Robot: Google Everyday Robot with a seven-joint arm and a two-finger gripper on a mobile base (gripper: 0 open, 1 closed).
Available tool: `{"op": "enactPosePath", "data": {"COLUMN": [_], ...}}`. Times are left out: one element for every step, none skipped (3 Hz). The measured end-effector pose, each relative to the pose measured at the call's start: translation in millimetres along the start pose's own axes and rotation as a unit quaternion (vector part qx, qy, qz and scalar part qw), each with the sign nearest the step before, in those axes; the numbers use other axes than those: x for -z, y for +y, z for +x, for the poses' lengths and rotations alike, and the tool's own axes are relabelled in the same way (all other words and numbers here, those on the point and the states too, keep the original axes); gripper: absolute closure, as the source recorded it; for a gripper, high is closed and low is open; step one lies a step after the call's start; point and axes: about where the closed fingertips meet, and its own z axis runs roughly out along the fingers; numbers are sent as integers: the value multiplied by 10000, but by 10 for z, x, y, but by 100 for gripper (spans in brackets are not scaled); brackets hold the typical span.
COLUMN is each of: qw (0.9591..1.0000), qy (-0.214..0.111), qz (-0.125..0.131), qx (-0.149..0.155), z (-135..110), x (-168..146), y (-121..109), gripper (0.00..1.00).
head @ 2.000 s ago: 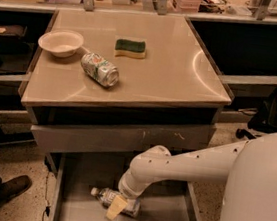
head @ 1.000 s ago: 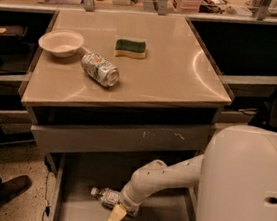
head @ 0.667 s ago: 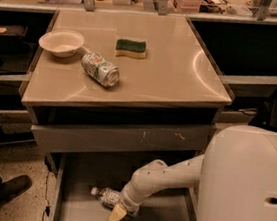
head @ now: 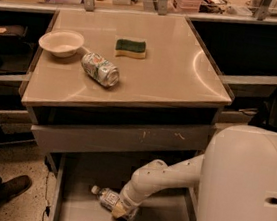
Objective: Pick blue plastic bottle from middle drawer and place on counter
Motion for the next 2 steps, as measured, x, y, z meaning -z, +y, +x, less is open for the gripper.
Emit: {"op": "enactPosePath", "data": {"qw": [10000, 9993], "qy": [-34, -228], "qz": [-76, -114], "qx": [-31, -279], "z": [1, 31], "x": [39, 322], "y": [33, 169], "gripper": [89, 100]}}
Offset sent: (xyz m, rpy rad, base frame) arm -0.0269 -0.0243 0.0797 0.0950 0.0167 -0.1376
